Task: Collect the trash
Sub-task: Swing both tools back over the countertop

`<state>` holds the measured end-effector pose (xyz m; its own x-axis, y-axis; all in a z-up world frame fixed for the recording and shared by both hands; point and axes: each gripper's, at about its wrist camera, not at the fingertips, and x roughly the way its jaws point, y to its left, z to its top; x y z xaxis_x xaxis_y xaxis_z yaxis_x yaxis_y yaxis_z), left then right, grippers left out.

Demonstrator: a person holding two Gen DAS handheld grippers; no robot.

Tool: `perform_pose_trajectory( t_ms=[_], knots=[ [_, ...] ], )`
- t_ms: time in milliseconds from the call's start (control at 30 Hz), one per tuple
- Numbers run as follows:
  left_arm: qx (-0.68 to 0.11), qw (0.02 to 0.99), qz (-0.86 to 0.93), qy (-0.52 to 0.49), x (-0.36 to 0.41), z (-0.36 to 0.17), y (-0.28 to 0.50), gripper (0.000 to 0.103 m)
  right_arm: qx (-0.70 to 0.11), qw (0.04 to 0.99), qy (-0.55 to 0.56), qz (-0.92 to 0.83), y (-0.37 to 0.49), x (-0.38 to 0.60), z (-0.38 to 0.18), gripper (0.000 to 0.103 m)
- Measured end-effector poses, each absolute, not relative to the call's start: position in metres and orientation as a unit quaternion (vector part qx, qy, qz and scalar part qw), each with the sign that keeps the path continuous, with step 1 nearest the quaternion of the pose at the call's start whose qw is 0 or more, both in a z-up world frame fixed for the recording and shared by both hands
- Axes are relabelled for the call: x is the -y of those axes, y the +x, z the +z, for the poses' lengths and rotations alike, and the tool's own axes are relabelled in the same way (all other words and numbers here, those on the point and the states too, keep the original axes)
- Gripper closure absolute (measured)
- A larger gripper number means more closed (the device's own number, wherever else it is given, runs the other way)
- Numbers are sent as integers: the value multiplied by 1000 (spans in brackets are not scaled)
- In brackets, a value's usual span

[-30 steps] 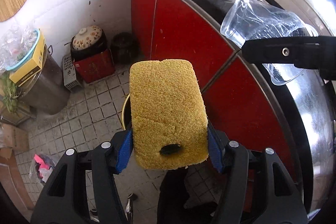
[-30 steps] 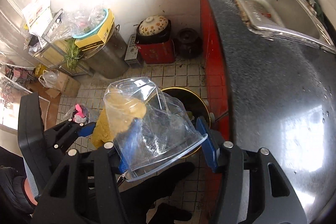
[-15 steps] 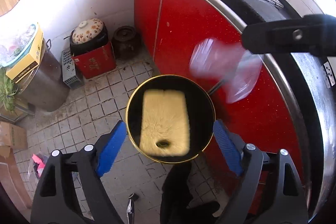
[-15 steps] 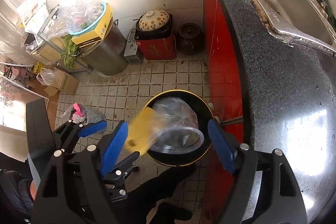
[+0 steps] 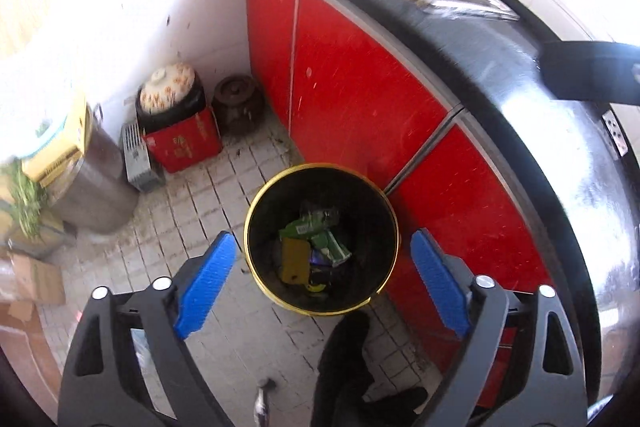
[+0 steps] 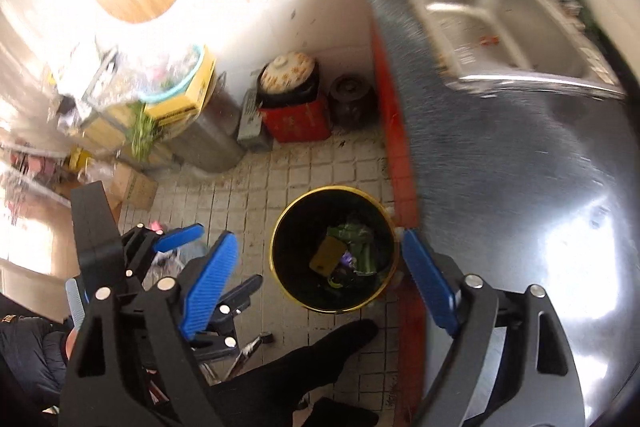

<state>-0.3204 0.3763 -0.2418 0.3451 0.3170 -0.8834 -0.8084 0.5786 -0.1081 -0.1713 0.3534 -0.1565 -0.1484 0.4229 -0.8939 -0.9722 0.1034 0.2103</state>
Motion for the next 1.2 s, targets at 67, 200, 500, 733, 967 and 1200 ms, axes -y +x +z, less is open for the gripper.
perform_pose_trajectory(
  t_ms=[67,200,500,733,967,1200],
  knots=[
    [-440,784,355,-257,-371,-226,-307,12,-458,605,-278,590,-155,-328,-137,18],
    [-426,817,312,-230,-354,-192,-269,11,-452,666,-240,543,-114,-262,-101,16],
    [-421,888,125,-134,-251,-134,-142,11,-443,805,-146,365,-38,-73,-51,16],
    [-427,902,-20,-67,-135,-110,-73,11,-438,870,-75,215,-19,83,-36,16],
    [-434,895,-102,-24,-47,-102,-40,11,-442,886,-25,137,-25,180,-48,16],
    [-442,888,-123,-5,-15,-102,-27,11,-445,887,-5,120,-24,213,-55,16]
  ],
)
